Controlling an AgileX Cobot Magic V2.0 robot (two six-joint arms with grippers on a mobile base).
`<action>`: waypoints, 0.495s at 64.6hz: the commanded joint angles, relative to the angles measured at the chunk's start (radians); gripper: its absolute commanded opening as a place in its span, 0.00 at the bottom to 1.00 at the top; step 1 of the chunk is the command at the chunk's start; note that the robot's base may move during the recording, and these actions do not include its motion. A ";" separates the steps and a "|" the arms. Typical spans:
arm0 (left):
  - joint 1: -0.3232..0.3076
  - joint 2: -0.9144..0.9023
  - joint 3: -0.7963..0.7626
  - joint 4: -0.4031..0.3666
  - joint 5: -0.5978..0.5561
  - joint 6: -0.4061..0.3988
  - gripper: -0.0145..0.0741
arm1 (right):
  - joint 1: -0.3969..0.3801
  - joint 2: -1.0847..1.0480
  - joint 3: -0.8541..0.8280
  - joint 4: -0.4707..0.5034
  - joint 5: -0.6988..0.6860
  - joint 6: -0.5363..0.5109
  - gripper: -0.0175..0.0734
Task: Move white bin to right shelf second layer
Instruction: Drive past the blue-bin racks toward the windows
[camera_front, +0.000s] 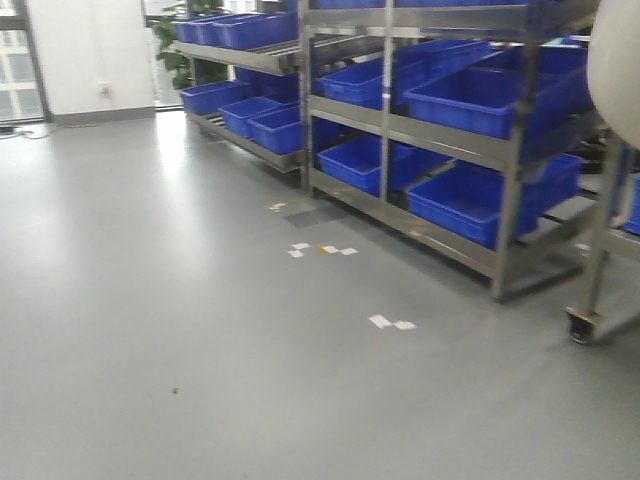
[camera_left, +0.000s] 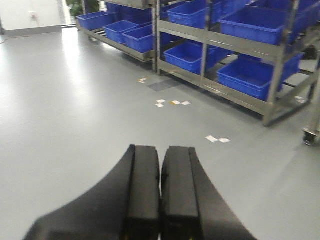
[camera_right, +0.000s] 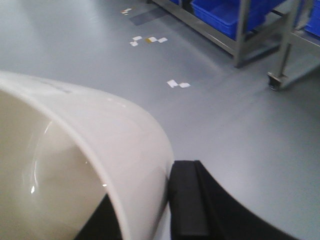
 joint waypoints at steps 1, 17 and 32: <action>-0.007 -0.015 0.027 0.000 -0.091 -0.007 0.26 | -0.007 0.001 -0.030 -0.003 -0.091 -0.001 0.25; -0.007 -0.015 0.027 0.000 -0.091 -0.007 0.26 | -0.007 0.001 -0.030 -0.003 -0.091 -0.001 0.25; -0.007 -0.015 0.027 0.000 -0.091 -0.007 0.26 | -0.007 0.001 -0.030 -0.003 -0.091 -0.001 0.25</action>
